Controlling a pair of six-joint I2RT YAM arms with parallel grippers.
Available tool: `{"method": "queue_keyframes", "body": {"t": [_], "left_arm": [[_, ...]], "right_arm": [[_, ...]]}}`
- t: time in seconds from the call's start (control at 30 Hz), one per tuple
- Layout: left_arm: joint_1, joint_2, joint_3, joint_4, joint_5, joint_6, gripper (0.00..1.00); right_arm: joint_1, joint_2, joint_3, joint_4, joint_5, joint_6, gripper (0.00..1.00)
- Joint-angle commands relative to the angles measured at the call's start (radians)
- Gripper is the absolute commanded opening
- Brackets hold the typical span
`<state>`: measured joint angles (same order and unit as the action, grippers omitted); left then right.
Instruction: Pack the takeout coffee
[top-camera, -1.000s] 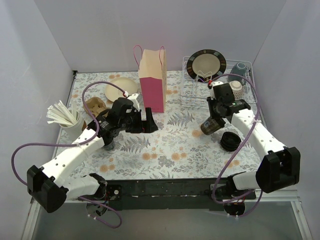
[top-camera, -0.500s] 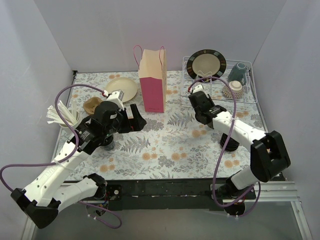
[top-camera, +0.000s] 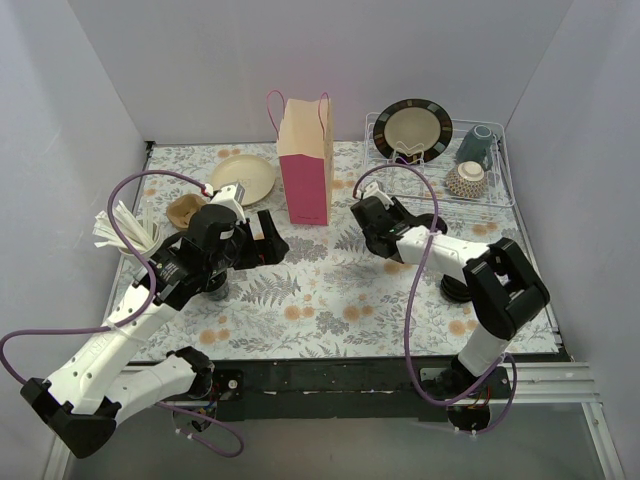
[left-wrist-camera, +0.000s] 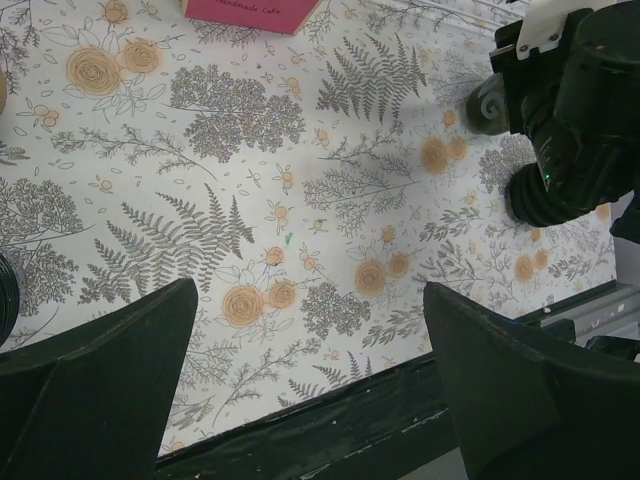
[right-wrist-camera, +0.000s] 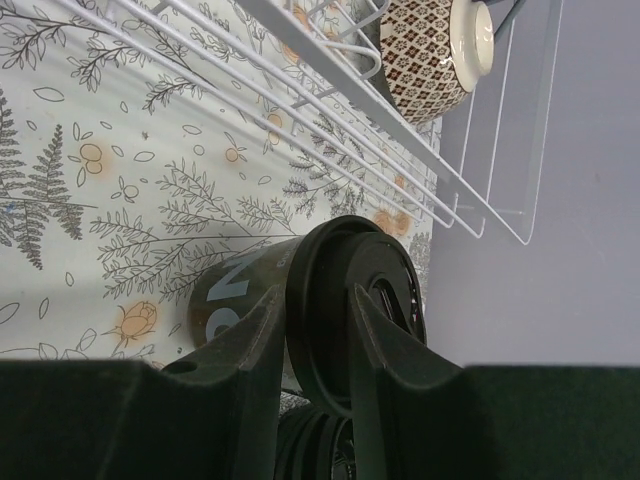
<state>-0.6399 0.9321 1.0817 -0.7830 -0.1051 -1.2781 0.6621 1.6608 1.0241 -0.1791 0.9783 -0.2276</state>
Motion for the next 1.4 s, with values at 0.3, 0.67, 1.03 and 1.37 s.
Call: {"method": "queue_keyframes", "body": {"t": [0.3, 0.67, 1.03, 1.37], "left_arm": [[-0.004, -0.016, 0.030, -0.021, -0.039, 0.022, 0.97], [-0.004, -0.006, 0.046, -0.028, -0.074, 0.003, 0.98], [-0.003, 0.177, 0.272, -0.261, -0.209, -0.136, 0.98], [0.065, 0.601, 0.829, -0.369, -0.351, -0.586, 0.70]], "right_arm": [[0.073, 0.047, 0.040, -0.051, 0.082, 0.160, 0.52], [0.079, -0.002, 0.119, -0.183, 0.049, 0.220, 0.70], [0.088, -0.153, 0.456, -0.626, -0.315, 0.402, 0.68], [0.088, -0.427, 0.485, -0.763, -0.685, 0.508, 0.66]]}}
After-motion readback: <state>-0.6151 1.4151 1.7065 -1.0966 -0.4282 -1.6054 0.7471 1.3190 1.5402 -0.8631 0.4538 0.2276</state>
